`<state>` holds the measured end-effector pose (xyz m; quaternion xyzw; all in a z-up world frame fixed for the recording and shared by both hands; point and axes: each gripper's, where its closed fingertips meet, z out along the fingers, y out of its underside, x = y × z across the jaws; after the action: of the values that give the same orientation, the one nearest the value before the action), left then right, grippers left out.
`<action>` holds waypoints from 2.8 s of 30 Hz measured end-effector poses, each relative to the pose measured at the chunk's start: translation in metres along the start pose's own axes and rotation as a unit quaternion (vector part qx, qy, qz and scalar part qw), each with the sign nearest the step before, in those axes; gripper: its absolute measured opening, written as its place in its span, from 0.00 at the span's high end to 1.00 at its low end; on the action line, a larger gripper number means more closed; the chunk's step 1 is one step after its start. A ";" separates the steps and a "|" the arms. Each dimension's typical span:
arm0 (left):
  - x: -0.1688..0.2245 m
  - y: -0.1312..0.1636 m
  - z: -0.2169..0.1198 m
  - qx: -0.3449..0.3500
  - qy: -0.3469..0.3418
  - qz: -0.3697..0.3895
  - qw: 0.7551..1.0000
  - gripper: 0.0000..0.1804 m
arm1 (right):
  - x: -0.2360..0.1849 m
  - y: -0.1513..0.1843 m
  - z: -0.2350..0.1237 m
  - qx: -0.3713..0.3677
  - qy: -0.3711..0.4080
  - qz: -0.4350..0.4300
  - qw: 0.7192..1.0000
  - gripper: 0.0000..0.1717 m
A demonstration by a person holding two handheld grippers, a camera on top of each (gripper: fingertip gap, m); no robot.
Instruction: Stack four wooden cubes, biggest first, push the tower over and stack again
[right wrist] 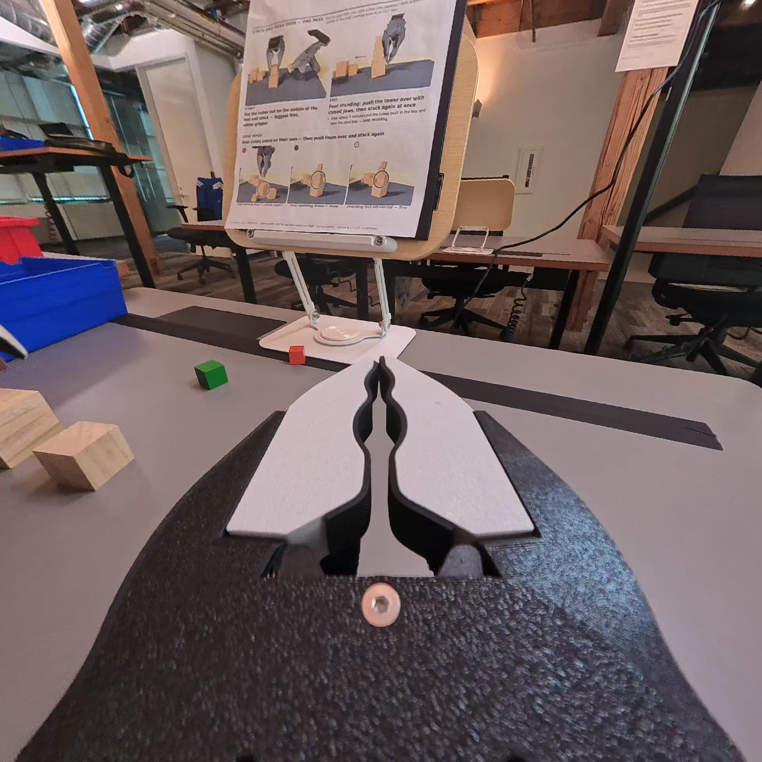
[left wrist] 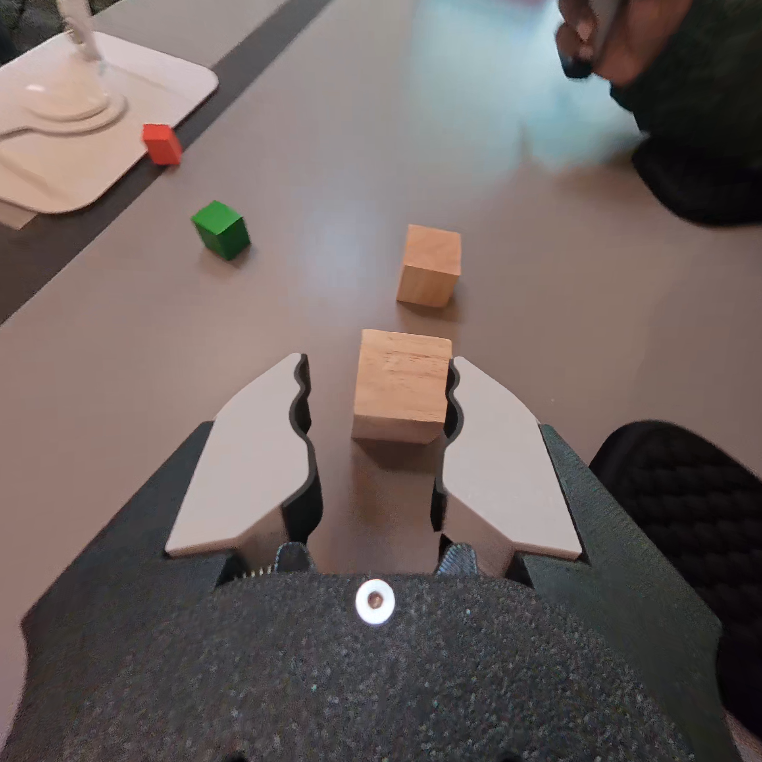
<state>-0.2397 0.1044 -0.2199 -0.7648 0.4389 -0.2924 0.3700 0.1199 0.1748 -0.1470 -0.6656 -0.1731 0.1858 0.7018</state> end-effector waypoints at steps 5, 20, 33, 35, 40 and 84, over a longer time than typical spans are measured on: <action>-0.012 0.013 0.001 -0.014 -0.030 -0.095 0.995 0.66 | -0.004 0.003 0.002 -0.008 -0.006 0.001 1.000 1.00; 0.030 0.031 0.028 -0.091 0.050 -0.077 0.992 0.63 | -0.006 0.010 0.004 -0.027 -0.014 0.000 1.000 1.00; 0.046 0.034 0.030 -0.149 -0.069 0.150 0.975 0.63 | -0.006 0.011 0.004 -0.030 -0.013 -0.002 0.999 1.00; 0.046 0.035 0.031 -0.152 -0.095 0.191 0.965 0.63 | -0.007 0.010 0.004 -0.028 -0.013 -0.002 1.000 1.00; 0.046 0.036 0.032 -0.136 -0.148 0.266 0.943 0.64 | -0.007 0.008 0.003 -0.026 -0.013 -0.004 1.000 1.00; 0.009 0.004 0.056 -0.059 -0.074 0.197 0.976 0.62 | -0.009 0.011 0.005 -0.031 -0.021 0.003 0.999 1.00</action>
<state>-0.1949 0.1126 -0.2530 -0.7036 0.5686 -0.1302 0.4058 0.1094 0.1751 -0.1580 -0.6836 -0.1913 0.1961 0.6765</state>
